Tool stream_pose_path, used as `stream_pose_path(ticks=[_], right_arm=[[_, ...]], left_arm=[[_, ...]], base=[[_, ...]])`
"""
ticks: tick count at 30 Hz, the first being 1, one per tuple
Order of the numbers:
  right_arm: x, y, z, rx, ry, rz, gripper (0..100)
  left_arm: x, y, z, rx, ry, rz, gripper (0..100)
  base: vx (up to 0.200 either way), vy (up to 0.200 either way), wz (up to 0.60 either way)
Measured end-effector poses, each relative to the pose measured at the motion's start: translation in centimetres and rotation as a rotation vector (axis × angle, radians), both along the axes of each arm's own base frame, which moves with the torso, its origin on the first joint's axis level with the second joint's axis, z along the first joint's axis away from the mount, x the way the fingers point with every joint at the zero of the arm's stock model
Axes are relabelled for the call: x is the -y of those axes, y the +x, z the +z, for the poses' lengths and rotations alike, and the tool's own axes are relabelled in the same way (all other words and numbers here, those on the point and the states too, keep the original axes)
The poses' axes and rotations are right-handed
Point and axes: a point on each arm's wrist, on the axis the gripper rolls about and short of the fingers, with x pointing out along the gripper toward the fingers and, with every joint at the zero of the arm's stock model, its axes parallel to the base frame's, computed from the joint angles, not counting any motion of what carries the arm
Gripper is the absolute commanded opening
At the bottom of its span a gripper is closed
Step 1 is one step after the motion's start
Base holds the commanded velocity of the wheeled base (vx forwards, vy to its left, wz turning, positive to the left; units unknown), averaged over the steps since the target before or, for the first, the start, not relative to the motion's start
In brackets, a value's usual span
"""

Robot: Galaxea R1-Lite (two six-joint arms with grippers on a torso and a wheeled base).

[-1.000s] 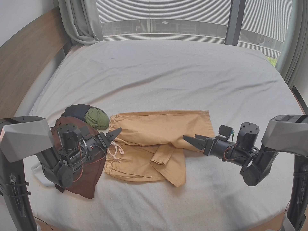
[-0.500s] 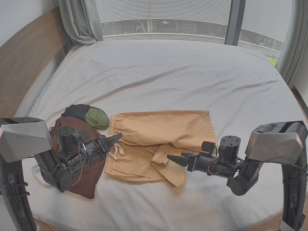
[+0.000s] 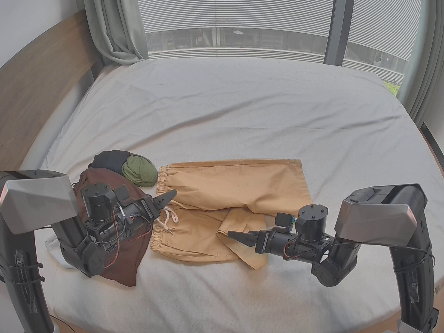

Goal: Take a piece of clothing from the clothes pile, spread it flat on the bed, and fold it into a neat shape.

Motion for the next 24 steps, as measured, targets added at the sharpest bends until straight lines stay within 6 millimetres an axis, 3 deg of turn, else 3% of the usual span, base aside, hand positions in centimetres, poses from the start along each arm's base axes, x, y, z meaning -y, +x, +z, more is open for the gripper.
stream_pose_path(ticks=[24], right_arm=[[-1.6, 2.3, -1.2, -0.064, -0.033, -0.017, 100]], left_arm=[[0.1, 0.1, -0.8, -0.013, 0.003, -0.001, 100]], base=[[0.0, 0.0, 0.0]])
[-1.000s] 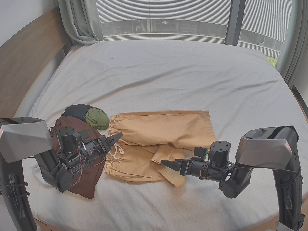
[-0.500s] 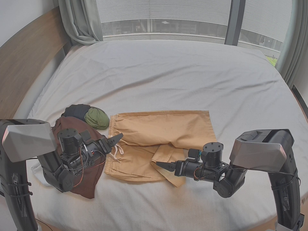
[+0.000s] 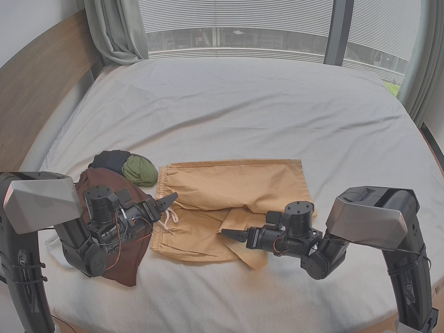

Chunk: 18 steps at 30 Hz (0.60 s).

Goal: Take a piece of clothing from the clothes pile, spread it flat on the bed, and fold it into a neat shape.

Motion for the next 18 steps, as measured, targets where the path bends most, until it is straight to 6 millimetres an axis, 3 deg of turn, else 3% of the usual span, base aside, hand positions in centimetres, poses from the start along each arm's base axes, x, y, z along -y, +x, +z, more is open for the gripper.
stream_pose_path(ticks=[12, 13, 18], right_arm=[[-0.75, 0.48, -0.46, -0.032, 0.011, -0.008, 100], [-0.83, 0.5, -0.52, -0.032, 0.012, -0.007, 0], [-0.97, 0.62, -0.83, -0.033, 0.011, -0.008, 0]], left_arm=[[0.04, 0.02, 0.03, 0.002, -0.001, -0.001, 100], [0.04, 0.02, 0.03, 0.002, -0.001, -0.001, 100], [0.04, 0.03, 0.05, 0.003, -0.001, -0.001, 100]], base=[[0.0, 0.0, 0.0], [0.0, 0.0, 0.0], [0.0, 0.0, 0.0]])
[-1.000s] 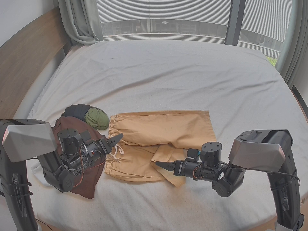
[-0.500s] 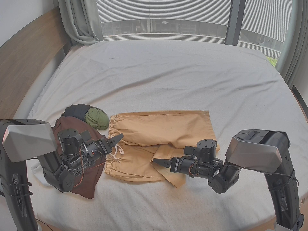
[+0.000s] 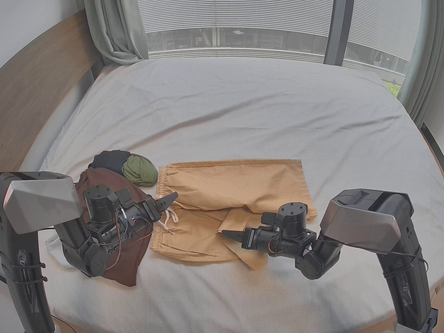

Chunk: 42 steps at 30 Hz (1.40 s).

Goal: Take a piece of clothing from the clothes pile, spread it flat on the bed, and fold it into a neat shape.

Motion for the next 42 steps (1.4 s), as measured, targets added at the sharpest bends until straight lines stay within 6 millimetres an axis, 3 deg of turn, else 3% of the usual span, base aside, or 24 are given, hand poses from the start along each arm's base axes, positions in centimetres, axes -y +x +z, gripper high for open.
stream_pose_path(ticks=[9, 15, 23, 30, 31, 42], right_arm=[[0.6, 0.2, -0.6, -0.008, -0.009, -0.037, 0], [2.4, -0.1, -0.7, 0.009, -0.017, -0.108, 0], [5.3, -0.8, 0.6, 0.019, -0.017, -0.168, 0], [5.1, -1.2, 1.2, 0.012, -0.019, -0.153, 0], [4.8, -1.2, 1.2, 0.012, -0.019, -0.145, 100], [1.4, -0.5, 0.6, -0.052, -0.026, -0.092, 100]], left_arm=[[0.0, 0.0, 0.0, -0.001, 0.0, 0.0, 100], [0.0, 0.0, -0.1, 0.0, 0.0, 0.001, 100], [0.0, 0.0, -0.1, -0.001, 0.0, -0.001, 100], [0.1, 0.0, -0.1, 0.0, 0.0, -0.004, 100], [0.1, 0.0, -0.1, 0.0, -0.001, -0.004, 100], [0.1, 0.2, 0.0, 0.005, -0.002, -0.002, 100]], base=[[0.0, 0.0, 0.0], [0.0, 0.0, 0.0], [0.0, 0.0, 0.0], [0.0, 0.0, 0.0], [0.0, 0.0, 0.0], [0.0, 0.0, 0.0]])
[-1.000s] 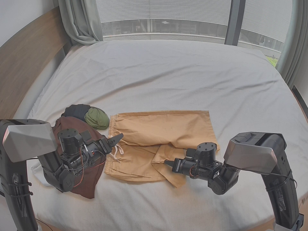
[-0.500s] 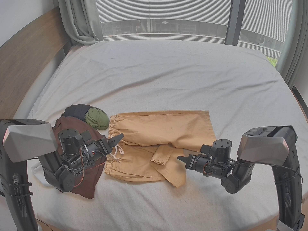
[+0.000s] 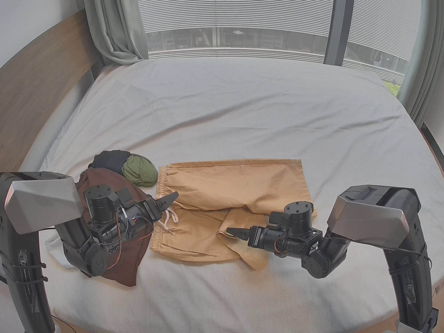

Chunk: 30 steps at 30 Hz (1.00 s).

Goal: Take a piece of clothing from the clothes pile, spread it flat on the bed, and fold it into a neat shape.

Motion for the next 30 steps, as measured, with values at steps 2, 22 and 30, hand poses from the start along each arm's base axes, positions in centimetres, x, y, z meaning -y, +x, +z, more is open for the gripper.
stream_pose_path(ticks=[2, 22, 30], right_arm=[[-0.6, 0.1, 0.0, -0.011, 0.002, 0.007, 100], [-2.6, 1.5, -0.9, 0.009, 0.024, -0.036, 0], [-1.9, 1.3, -1.3, 0.015, 0.015, -0.074, 0]], left_arm=[[-0.1, 0.0, 0.0, 0.001, 0.0, 0.002, 100], [-0.1, 0.3, 0.3, 0.014, -0.005, 0.004, 100], [-0.1, 0.3, 0.3, 0.015, -0.005, 0.006, 100]], base=[[0.0, 0.0, 0.0], [0.0, 0.0, 0.0], [0.0, 0.0, 0.0]])
